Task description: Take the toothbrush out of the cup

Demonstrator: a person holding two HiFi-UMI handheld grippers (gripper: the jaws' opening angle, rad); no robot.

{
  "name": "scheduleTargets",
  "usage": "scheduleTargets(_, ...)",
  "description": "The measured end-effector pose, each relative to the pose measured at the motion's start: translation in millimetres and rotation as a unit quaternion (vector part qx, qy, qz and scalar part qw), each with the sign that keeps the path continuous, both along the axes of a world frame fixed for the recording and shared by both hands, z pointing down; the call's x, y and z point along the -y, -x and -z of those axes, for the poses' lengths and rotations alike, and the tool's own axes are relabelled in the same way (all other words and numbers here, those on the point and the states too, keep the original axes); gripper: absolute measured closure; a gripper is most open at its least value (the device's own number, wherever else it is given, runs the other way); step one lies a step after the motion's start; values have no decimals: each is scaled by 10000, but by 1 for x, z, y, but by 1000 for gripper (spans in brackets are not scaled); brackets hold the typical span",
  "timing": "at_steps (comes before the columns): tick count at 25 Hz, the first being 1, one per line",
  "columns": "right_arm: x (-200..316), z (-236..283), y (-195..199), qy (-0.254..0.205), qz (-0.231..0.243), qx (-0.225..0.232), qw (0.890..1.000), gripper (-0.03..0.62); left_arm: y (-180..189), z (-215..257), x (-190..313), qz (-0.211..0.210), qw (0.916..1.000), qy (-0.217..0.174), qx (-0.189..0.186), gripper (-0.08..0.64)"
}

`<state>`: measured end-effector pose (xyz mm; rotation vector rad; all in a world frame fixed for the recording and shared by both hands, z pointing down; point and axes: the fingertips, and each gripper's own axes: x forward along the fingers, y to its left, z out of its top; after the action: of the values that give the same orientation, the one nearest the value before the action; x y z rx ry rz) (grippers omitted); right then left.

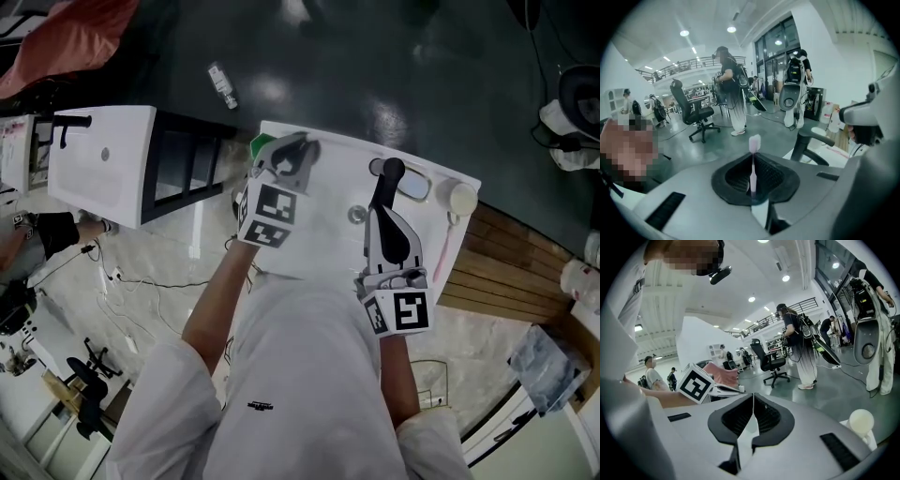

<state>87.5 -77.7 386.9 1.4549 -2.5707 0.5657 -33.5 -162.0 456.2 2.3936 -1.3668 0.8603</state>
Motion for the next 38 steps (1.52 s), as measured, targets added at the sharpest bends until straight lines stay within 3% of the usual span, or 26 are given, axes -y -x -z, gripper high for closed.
scheduleTargets(7, -15, 17, -1, -241, 0, -25, 9997, 588, 8, 49, -16, 391, 9969, -597, -338, 543)
scheduleTargets(14, -27, 28, -8, -427, 14, -127, 9990, 586, 13, 89, -52, 822, 9887, -761, -995, 543)
scheduleTargets(29, -45, 70, -42, -913, 161, -491, 9945, 588, 16, 144, -138, 1370, 9754, -1239, -1200, 543)
scheduleTargets(38, -80, 78, -78, -1113, 174, -754, 9908, 588, -15, 132, -193, 1440, 9752, -1075, -1290, 543)
